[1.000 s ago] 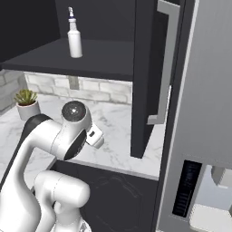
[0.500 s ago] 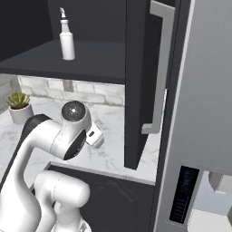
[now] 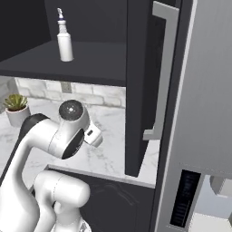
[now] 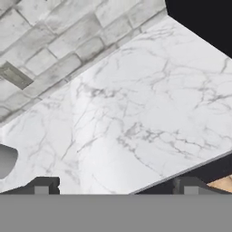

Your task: Move the cutting board and knife to the sink. Then move spray from the cabinet to the counter.

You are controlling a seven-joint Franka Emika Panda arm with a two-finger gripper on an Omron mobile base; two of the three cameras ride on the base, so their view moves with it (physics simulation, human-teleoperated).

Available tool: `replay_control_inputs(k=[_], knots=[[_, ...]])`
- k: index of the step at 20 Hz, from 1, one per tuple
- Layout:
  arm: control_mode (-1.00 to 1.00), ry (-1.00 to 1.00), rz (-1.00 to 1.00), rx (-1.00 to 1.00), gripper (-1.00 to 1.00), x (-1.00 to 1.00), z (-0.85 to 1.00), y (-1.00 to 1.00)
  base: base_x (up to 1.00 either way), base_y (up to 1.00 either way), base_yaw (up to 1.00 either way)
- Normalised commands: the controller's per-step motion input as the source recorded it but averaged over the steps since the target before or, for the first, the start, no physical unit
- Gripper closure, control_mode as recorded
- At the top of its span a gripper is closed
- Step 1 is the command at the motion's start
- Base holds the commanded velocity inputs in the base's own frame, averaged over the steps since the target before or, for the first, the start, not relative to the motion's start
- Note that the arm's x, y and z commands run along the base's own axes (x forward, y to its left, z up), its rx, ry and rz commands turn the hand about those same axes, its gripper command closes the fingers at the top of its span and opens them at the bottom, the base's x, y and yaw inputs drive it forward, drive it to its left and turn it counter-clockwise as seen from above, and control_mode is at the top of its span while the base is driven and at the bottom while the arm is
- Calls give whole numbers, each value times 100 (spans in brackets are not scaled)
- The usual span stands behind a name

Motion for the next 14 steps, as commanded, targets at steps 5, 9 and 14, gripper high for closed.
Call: replay_control_inputs(k=[5, 9, 14], knots=[[-100, -18, 16, -28, -100, -4, 89, 87, 0, 0, 0], [-100, -34, 9, -30, -100, -35, 100, 37, 0, 0, 0], [-100, -27, 12, -22, -100, -28, 100, 35, 0, 0, 0]])
